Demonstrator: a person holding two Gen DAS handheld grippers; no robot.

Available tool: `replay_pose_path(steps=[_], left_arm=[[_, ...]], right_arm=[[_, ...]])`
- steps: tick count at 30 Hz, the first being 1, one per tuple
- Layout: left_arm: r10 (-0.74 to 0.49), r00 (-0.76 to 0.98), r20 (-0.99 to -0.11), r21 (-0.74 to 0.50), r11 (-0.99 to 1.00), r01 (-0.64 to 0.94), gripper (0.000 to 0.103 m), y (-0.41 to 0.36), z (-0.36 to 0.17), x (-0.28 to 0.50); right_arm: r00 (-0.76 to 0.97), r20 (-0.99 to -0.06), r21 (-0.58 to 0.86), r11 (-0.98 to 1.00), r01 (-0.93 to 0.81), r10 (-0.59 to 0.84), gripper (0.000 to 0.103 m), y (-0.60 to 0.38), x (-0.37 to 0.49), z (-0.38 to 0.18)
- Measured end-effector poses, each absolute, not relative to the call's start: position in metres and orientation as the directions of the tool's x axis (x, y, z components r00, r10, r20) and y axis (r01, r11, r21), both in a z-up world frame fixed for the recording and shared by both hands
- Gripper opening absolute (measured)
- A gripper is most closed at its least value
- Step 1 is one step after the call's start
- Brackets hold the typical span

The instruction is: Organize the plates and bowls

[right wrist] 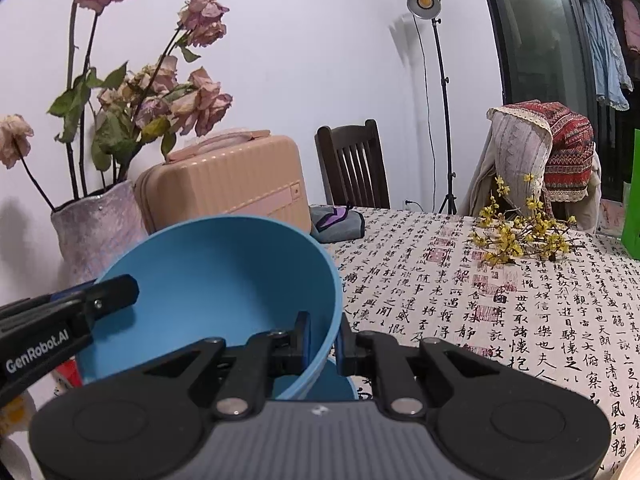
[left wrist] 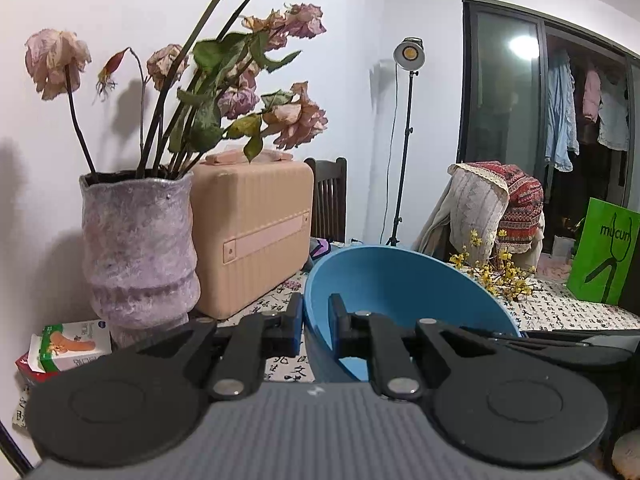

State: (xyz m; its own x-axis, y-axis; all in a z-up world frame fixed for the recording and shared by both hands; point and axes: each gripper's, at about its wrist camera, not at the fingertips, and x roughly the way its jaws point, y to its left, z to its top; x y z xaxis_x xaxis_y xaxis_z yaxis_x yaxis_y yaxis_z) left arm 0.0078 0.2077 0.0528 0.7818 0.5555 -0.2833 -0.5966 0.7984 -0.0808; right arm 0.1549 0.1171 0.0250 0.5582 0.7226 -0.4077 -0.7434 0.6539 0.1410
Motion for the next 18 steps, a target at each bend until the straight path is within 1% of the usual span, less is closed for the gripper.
replay_pose_path(steps=[18], left_arm=[[0.531,0.775,-0.344,-0.103,0.799,-0.593,0.013,0.219,0.024,0.012]], right_arm=[[0.545,-0.447,0.131,0.654,-0.745,0.709,0.012,0.128,0.163,-0.001]])
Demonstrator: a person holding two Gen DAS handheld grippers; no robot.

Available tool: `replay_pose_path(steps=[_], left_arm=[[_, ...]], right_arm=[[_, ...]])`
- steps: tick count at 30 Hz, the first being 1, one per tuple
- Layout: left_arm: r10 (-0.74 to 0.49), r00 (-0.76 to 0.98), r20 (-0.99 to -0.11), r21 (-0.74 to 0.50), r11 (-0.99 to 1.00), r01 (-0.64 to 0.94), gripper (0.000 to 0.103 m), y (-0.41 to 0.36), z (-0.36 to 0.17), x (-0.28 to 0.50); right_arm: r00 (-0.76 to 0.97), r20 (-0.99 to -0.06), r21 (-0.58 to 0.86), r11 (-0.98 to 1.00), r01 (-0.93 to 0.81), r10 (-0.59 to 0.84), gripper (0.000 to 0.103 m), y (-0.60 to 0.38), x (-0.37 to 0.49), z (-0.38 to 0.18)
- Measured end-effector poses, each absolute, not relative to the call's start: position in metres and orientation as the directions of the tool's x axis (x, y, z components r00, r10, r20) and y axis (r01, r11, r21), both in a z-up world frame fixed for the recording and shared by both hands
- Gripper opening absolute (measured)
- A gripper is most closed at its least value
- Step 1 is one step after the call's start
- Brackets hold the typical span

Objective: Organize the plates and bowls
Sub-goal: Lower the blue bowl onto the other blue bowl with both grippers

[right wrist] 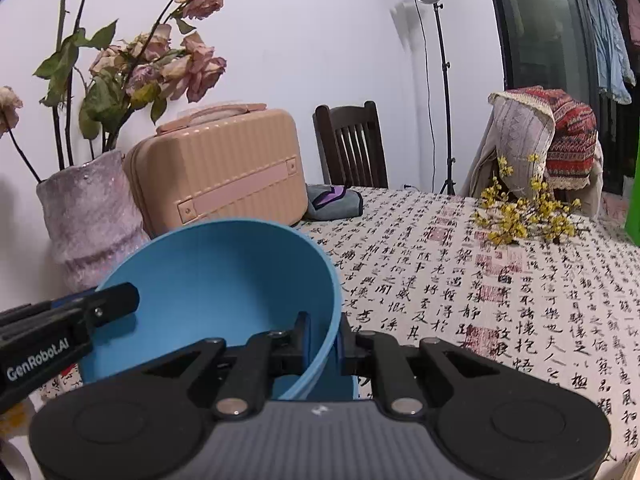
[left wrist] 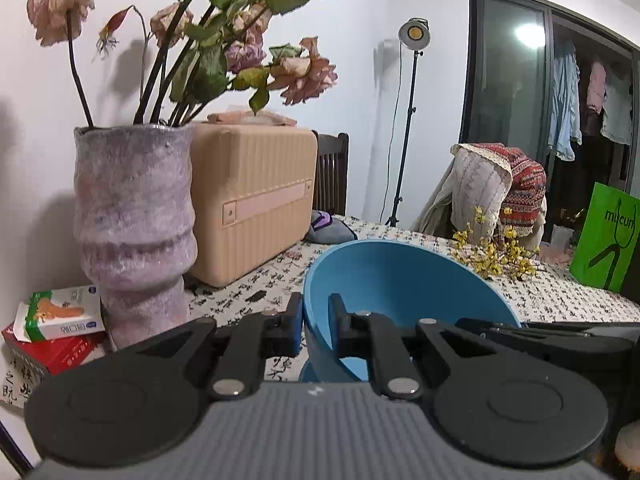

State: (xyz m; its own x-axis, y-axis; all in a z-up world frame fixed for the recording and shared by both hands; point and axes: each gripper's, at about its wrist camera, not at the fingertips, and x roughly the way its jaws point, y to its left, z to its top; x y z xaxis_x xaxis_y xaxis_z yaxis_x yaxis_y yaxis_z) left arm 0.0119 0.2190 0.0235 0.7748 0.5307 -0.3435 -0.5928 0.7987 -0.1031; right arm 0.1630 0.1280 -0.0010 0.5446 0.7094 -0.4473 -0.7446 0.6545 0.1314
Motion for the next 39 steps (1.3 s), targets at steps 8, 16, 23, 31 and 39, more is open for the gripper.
replay_pose_path(steps=[8,16,23,31,39], left_arm=[[0.537,0.761,-0.364,-0.058,0.802,-0.594,0.014,0.215,0.011,0.016],[0.519,0.762,-0.387,-0.078,0.805,-0.588,0.013,0.216,-0.001,0.016],[0.522,0.757,-0.394,-0.073,0.803,-0.592,0.013,0.216,-0.004,0.017],[0.518,0.751,-0.409,-0.068,0.804,-0.591,0.013,0.217,-0.005,0.018],[0.510,0.748,-0.425,-0.062,0.808,-0.586,0.013,0.220,-0.008,0.022]], right_arm=[[0.553,-0.450,0.104,0.656,-0.747,0.701,0.012,0.128,0.161,-0.009],[0.546,-0.474,0.099,0.658,-0.746,0.691,0.012,0.127,0.163,-0.023],[0.543,-0.482,0.098,0.658,-0.747,0.688,0.012,0.128,0.165,-0.027],[0.563,-0.474,0.054,0.660,-0.749,0.677,0.012,0.131,0.160,-0.028],[0.585,-0.471,0.003,0.665,-0.747,0.660,0.012,0.134,0.157,-0.032]])
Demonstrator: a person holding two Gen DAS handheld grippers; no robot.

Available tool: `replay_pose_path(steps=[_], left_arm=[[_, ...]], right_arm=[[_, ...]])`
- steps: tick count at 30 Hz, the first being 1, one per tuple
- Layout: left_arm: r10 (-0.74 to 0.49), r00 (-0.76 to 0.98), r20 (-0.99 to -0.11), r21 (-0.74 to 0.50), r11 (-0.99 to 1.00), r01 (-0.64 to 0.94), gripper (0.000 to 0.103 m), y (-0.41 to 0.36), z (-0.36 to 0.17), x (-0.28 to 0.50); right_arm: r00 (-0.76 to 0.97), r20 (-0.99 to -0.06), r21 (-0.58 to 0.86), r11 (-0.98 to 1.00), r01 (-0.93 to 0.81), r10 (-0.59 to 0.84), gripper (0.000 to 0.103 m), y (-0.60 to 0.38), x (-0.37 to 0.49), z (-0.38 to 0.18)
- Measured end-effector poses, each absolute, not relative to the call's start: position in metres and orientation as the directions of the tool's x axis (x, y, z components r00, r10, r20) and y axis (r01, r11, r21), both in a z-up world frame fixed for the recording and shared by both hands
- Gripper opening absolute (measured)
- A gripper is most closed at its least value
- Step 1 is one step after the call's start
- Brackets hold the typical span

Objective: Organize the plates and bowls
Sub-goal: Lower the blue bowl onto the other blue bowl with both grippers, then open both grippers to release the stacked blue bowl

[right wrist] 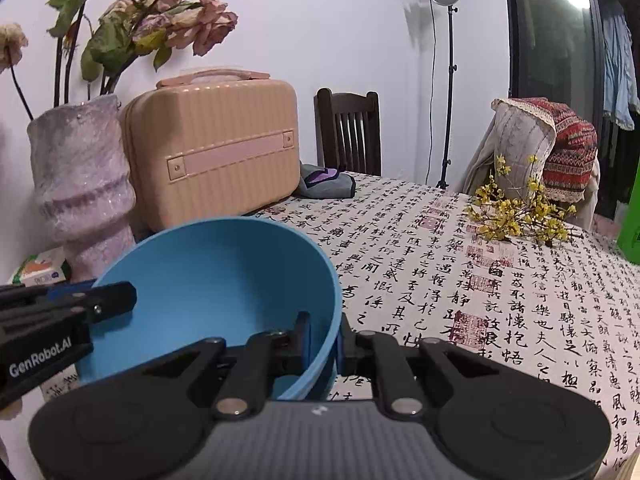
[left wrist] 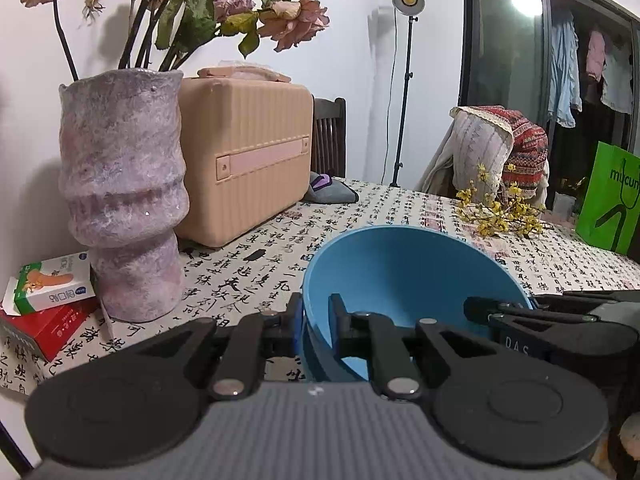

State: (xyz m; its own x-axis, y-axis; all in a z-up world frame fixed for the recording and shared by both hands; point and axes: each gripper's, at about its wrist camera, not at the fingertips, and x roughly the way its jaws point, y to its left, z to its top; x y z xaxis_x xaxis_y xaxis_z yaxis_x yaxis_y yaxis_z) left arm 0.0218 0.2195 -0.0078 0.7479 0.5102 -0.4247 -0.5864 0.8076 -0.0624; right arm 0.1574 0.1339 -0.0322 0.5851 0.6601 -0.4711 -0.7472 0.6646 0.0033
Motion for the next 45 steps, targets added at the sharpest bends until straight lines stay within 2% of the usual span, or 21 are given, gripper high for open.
replay_pose_path(steps=[20,32,40,41,43,44,45], left_arm=[[0.505,0.736,-0.450,-0.062,0.805,-0.590,0.013,0.224,-0.018,0.027],[0.493,0.731,-0.472,-0.075,0.804,-0.590,0.013,0.227,-0.019,0.030],[0.486,0.739,-0.466,-0.086,0.807,-0.585,0.018,0.228,-0.017,0.029],[0.482,0.742,-0.465,-0.093,0.807,-0.583,0.022,0.229,-0.016,0.028],[0.474,0.753,-0.457,-0.113,0.808,-0.578,0.035,0.230,-0.014,0.024],[0.477,0.756,-0.449,-0.117,0.807,-0.579,0.043,0.230,-0.012,0.022],[0.478,0.762,-0.438,-0.122,0.807,-0.577,0.046,0.230,-0.010,0.019]], right_arm=[[0.656,-0.438,-0.141,0.674,-0.725,0.614,0.014,0.145,0.147,-0.048],[0.627,-0.476,-0.098,0.671,-0.735,0.617,0.016,0.146,0.155,-0.050],[0.607,-0.466,-0.058,0.662,-0.747,0.644,0.022,0.142,0.155,-0.046],[0.601,-0.465,-0.045,0.661,-0.749,0.650,0.024,0.140,0.156,-0.044],[0.591,-0.457,-0.014,0.659,-0.752,0.665,0.041,0.135,0.158,-0.041],[0.590,-0.448,-0.001,0.660,-0.752,0.672,0.045,0.132,0.159,-0.039],[0.589,-0.436,0.014,0.660,-0.751,0.680,0.053,0.127,0.159,-0.037]])
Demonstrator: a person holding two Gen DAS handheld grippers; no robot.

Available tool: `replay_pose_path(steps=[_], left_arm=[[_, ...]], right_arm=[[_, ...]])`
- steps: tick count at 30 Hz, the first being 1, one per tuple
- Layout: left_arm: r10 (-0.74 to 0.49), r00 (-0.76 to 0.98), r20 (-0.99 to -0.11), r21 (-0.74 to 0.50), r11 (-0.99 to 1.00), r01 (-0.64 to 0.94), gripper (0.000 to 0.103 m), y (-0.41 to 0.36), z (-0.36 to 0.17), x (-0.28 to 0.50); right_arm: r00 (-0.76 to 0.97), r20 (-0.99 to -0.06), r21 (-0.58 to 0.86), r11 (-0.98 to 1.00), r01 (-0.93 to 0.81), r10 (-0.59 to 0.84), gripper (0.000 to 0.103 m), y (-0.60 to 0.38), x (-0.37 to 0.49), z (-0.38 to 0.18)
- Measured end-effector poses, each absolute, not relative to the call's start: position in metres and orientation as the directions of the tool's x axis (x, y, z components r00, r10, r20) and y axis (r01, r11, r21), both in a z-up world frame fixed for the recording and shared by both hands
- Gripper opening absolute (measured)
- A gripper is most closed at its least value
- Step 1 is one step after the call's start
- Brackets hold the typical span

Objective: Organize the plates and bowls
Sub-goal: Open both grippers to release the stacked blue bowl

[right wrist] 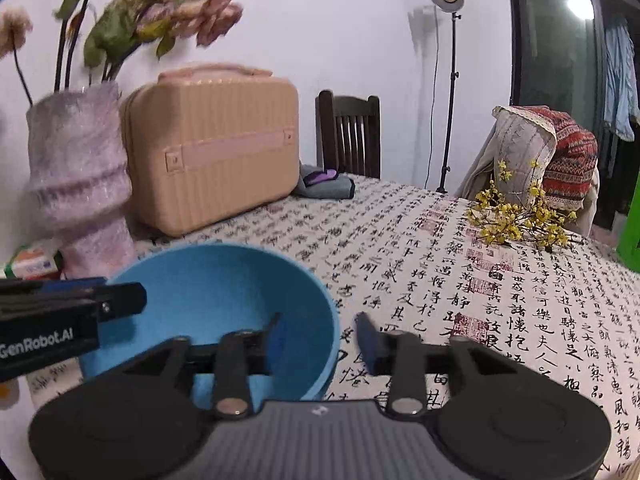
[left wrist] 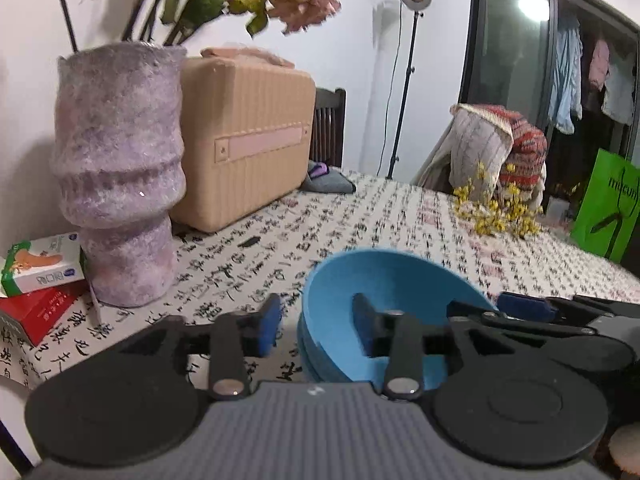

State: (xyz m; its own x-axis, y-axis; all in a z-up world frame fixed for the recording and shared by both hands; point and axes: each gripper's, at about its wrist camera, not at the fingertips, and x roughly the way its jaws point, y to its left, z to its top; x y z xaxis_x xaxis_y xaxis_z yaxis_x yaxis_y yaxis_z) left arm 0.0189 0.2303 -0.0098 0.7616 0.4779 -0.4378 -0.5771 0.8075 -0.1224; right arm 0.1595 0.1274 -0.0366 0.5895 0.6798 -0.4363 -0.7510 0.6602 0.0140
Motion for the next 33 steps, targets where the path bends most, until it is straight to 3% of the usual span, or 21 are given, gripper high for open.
replay_pose_path(steps=[2,3,5,7,9,19,33], left_arm=[[0.470,0.775,-0.422,-0.135,0.813,-0.566,0.049,0.231,-0.006,0.014],[0.466,0.783,-0.413,-0.144,0.815,-0.561,0.056,0.231,-0.004,0.010],[0.462,0.795,-0.393,-0.158,0.818,-0.554,0.067,0.230,-0.001,0.004],[0.468,0.808,-0.359,-0.156,0.823,-0.546,0.078,0.226,0.002,-0.005],[0.476,0.819,-0.322,-0.157,0.826,-0.541,0.103,0.221,0.005,-0.014],[0.497,0.850,-0.175,-0.083,0.853,-0.515,0.103,0.180,0.005,-0.050],[0.496,0.845,-0.200,-0.083,0.851,-0.519,0.103,0.164,-0.028,-0.074]], right_arm=[[0.584,-0.414,0.040,0.655,-0.754,0.698,0.058,0.118,0.160,-0.032],[0.578,-0.402,0.057,0.649,-0.759,0.710,0.062,0.113,0.160,-0.030],[0.568,-0.378,0.086,0.638,-0.765,0.731,0.075,0.101,0.160,-0.027],[0.559,-0.344,0.106,0.622,-0.776,0.755,0.093,0.090,0.157,-0.025],[0.551,-0.312,0.117,0.607,-0.786,0.774,0.103,0.079,0.153,-0.022],[0.586,-0.229,0.058,0.612,-0.789,0.777,0.103,0.028,0.124,-0.025],[0.643,-0.215,-0.032,0.652,-0.757,0.735,0.103,-0.019,0.097,-0.048]])
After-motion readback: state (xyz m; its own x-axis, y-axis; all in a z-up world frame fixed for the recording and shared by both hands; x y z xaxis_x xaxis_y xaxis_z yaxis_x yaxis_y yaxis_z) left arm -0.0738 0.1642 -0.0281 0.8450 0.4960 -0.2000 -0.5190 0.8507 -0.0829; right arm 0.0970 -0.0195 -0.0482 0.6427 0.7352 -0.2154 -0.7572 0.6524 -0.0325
